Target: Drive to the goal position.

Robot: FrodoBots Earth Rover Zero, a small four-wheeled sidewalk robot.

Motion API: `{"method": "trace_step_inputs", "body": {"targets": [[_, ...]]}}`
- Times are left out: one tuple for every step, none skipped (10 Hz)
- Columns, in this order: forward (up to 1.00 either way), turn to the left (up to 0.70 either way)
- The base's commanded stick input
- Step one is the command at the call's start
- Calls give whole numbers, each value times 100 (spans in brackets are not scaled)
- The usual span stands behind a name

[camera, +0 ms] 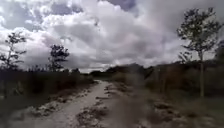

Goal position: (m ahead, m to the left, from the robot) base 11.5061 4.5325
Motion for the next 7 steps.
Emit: {"method": "trace_step_inputs", "body": {"targets": [[69,14],[69,13],[69,5],[69,1],[69,1],[69,1],[69,1]]}}
